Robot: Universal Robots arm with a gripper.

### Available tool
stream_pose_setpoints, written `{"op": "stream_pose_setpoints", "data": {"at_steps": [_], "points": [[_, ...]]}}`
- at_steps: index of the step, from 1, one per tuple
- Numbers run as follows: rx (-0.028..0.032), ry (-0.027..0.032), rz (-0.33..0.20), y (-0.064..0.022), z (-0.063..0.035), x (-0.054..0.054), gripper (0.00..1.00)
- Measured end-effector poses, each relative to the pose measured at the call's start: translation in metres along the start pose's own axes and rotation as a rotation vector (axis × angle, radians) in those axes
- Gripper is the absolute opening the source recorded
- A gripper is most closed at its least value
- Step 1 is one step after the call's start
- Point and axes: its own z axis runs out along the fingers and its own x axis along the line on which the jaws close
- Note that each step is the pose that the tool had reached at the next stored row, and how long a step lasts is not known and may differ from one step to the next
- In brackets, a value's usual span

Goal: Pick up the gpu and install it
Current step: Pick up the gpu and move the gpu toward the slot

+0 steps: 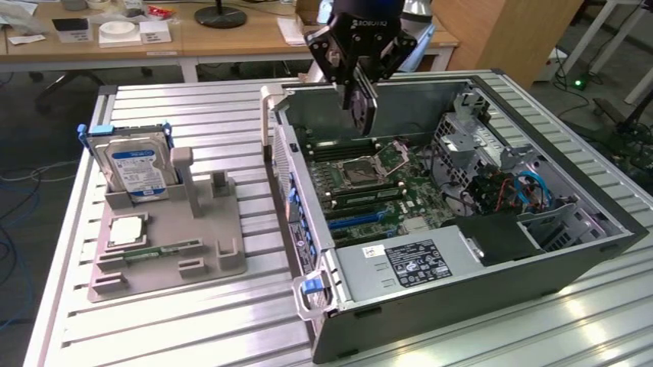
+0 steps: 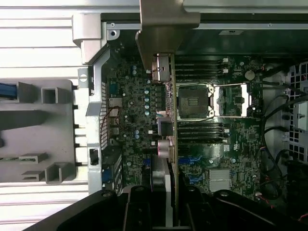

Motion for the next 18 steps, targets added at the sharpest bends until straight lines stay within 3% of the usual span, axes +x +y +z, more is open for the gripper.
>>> {"op": "stream_pose_setpoints", "data": {"at_steps": [3,6,8,18], "points": [[0.0,0.0011,0.0,0.0003,0.0002,-0.008,0.29],[0.0004,0.0115,0.0,0.0008,0.0005,-0.018,0.29],[0.0005,0.0136,0.0,0.0009,0.0006,-0.022,0.29],[0.0005,0.0142,0.0,0.0017,0.0017,-0.042,0.29]]}}
